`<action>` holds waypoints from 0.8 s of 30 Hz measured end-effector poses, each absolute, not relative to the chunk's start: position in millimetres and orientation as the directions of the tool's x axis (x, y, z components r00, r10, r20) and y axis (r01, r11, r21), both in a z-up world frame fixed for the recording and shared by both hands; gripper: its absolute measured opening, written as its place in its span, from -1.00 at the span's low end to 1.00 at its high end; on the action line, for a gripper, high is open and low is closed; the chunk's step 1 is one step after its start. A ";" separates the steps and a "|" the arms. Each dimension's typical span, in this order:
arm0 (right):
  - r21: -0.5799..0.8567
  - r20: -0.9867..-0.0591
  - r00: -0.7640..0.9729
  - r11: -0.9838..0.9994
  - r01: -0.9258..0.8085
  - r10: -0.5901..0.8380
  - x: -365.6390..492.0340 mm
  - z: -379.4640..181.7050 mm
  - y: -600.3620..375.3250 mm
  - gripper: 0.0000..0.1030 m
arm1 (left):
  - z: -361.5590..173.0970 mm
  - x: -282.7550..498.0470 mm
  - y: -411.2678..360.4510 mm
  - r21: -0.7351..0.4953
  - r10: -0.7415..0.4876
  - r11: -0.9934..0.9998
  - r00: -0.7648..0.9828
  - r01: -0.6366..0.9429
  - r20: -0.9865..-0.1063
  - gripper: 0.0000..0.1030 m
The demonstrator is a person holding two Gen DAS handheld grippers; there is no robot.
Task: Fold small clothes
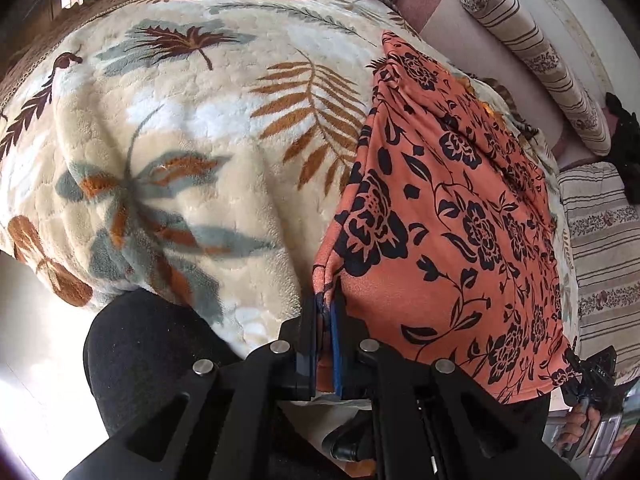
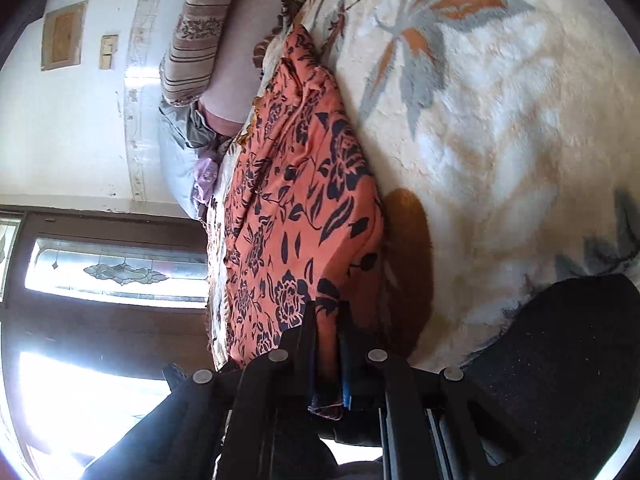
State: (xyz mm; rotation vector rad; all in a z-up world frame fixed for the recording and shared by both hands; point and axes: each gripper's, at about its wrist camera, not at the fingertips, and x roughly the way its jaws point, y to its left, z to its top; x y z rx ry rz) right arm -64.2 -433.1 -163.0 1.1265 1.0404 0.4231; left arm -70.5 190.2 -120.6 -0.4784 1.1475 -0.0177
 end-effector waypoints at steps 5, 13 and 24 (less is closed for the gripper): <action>0.892 -0.443 0.510 0.422 0.164 0.738 -60.1 -150.1 -438.8 -0.82 | -108.0 -71.7 195.3 -0.382 -0.256 0.900 0.455 -0.208 -0.853 -0.89; 0.881 -0.473 0.443 0.413 0.231 0.761 -50.1 -174.6 -431.4 -0.82 | -111.1 -62.4 190.9 -0.361 -0.253 0.911 0.423 -0.199 -0.870 -0.89; 0.924 -0.292 0.671 0.382 0.015 0.681 143.3 -62.1 -469.2 -0.82 | -2.9 113.6 178.4 -0.462 -0.337 0.886 0.627 -0.043 -0.703 -0.88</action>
